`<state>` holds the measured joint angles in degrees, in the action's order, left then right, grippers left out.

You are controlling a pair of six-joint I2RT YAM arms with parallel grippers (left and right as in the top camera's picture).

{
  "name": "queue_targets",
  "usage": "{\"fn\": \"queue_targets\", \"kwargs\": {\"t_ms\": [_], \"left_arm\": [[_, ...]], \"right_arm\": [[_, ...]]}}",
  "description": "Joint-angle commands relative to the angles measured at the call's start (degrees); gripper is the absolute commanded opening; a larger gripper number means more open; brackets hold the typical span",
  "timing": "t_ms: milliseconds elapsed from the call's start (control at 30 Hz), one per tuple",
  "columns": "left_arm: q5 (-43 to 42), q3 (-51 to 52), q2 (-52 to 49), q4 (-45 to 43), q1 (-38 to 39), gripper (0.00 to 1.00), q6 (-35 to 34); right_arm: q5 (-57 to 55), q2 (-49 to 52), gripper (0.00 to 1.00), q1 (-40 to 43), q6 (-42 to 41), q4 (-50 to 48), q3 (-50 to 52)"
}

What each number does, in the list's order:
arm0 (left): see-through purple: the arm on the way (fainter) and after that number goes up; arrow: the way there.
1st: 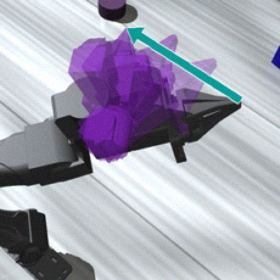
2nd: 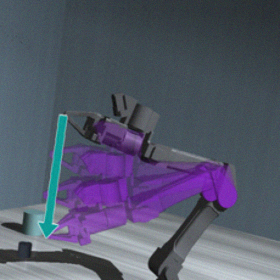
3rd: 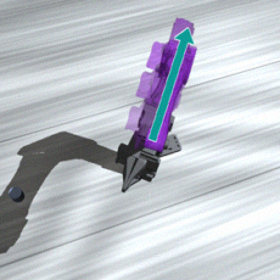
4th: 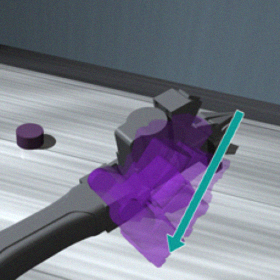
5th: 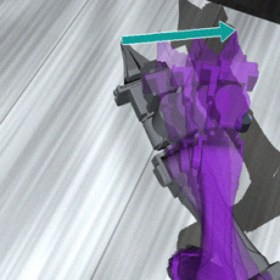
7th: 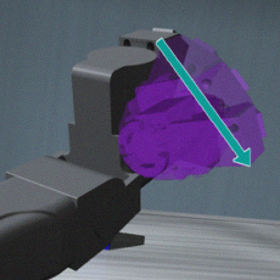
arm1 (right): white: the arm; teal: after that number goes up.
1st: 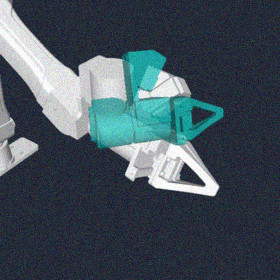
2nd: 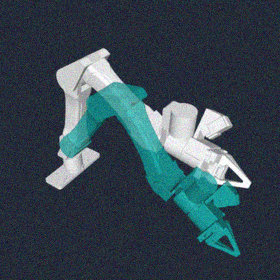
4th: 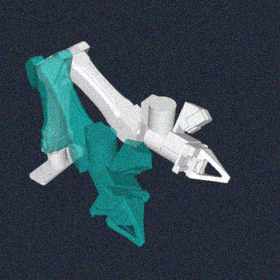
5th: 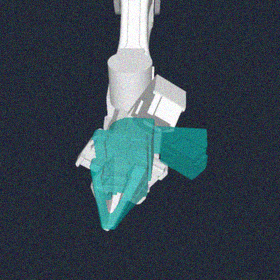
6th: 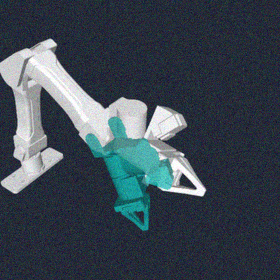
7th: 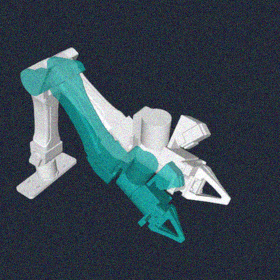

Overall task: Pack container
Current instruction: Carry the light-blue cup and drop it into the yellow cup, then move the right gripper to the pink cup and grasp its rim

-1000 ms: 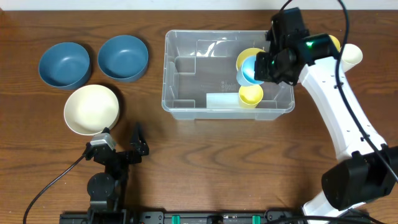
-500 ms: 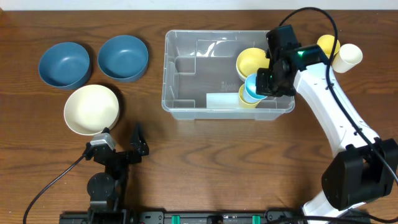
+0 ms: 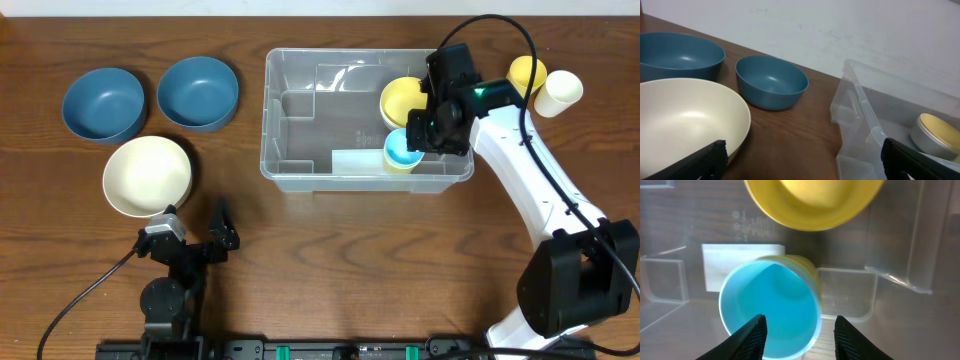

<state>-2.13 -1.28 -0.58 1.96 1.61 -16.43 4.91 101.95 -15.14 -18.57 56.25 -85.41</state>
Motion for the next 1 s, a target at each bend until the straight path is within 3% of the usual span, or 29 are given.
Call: {"fn": "queue_targets", "kwargs": {"t_ms": [0,233,567,967], "left_arm": [[1.7,1.0,0.3,2.2,0.1,0.98,1.0],[1.7,1.0,0.3,2.2,0.1,0.98,1.0],[1.7,1.0,0.3,2.2,0.1,0.98,1.0],[1.7,1.0,0.3,2.2,0.1,0.98,1.0]], "right_arm": [[2.0,-0.2,0.46,0.2,1.5,1.2,-5.2],[-1.3,-0.2,0.46,7.1,0.2,3.7,-15.6],[-6.0,4.7,0.43,19.8,-2.6,3.4,-15.7],[-4.2,15.7,0.34,23.1,-2.6,0.7,-15.7]]}}
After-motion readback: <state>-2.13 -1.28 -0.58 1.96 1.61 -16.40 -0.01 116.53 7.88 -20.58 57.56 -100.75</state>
